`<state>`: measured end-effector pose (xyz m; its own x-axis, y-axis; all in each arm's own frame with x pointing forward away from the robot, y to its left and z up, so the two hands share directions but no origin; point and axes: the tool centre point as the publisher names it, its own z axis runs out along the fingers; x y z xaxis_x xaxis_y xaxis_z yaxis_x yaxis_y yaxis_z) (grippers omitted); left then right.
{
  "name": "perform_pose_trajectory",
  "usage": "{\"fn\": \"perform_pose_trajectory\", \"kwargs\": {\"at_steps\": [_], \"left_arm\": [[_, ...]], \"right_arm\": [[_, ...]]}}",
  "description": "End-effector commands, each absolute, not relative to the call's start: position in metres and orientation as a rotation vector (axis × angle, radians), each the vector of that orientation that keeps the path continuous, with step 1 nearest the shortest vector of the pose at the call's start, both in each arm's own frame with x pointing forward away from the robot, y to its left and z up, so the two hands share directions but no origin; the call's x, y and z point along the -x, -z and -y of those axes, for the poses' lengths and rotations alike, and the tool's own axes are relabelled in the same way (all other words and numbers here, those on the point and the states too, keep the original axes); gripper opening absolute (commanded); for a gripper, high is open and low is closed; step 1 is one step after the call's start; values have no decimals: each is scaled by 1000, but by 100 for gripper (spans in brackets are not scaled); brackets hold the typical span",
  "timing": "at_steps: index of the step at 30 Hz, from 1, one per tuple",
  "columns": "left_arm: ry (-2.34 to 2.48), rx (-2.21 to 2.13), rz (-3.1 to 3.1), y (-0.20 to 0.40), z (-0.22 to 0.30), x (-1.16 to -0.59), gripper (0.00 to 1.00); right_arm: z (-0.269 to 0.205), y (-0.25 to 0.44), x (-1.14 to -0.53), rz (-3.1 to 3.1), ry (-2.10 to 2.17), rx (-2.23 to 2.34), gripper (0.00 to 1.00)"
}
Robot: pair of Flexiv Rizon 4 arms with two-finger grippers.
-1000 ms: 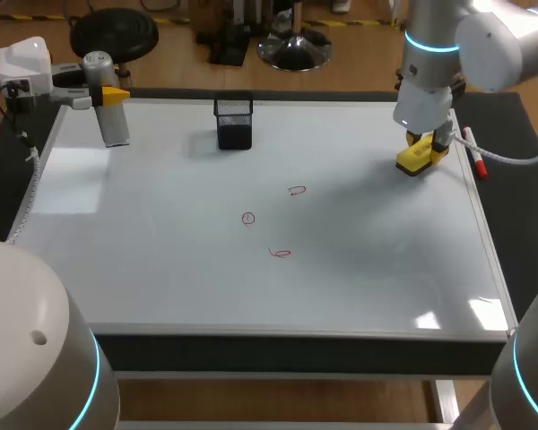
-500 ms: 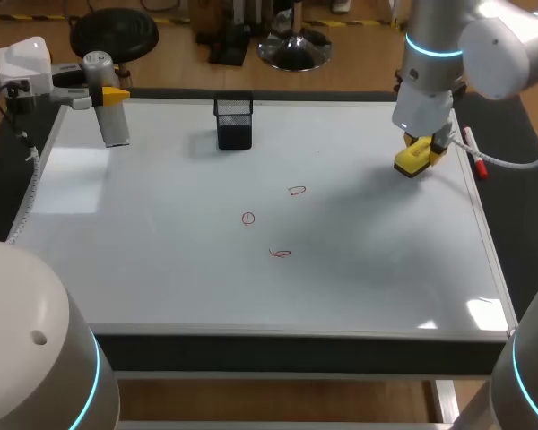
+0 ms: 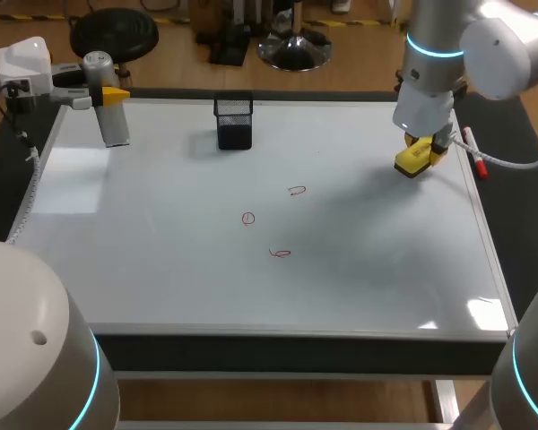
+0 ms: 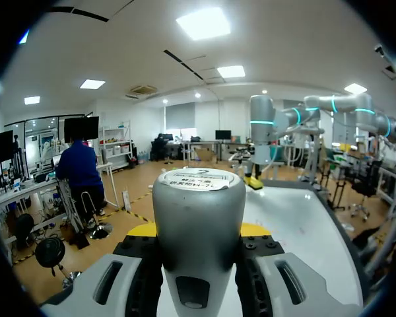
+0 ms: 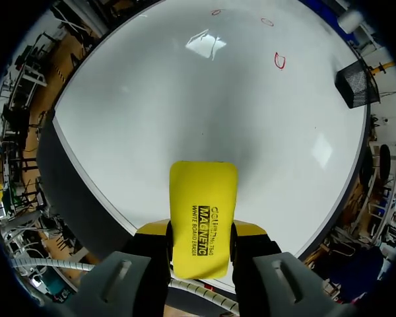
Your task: Pick up the inspection probe, press it on each red-marked spot on the whiteboard one by one, put down the probe, pick up the eraser, and wipe off all the red marks.
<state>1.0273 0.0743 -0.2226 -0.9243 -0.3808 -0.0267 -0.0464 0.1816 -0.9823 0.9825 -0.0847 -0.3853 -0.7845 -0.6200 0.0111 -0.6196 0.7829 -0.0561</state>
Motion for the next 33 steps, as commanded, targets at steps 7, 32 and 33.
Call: {"fn": "perform_pose_trajectory", "kwargs": {"at_steps": [7, 32, 33], "left_arm": [[1825, 388, -2184, 222, -70, -1022, 0], [1964, 85, -2304, 236, 51, -910, 0], [1964, 78, -2307, 236, 56, -908, 0]], "right_arm": [[86, 384, -982, -2958, 93, 1031, 0], [86, 384, -982, -2958, 93, 1031, 0], [86, 384, -982, -2958, 93, 1031, 0]]}}
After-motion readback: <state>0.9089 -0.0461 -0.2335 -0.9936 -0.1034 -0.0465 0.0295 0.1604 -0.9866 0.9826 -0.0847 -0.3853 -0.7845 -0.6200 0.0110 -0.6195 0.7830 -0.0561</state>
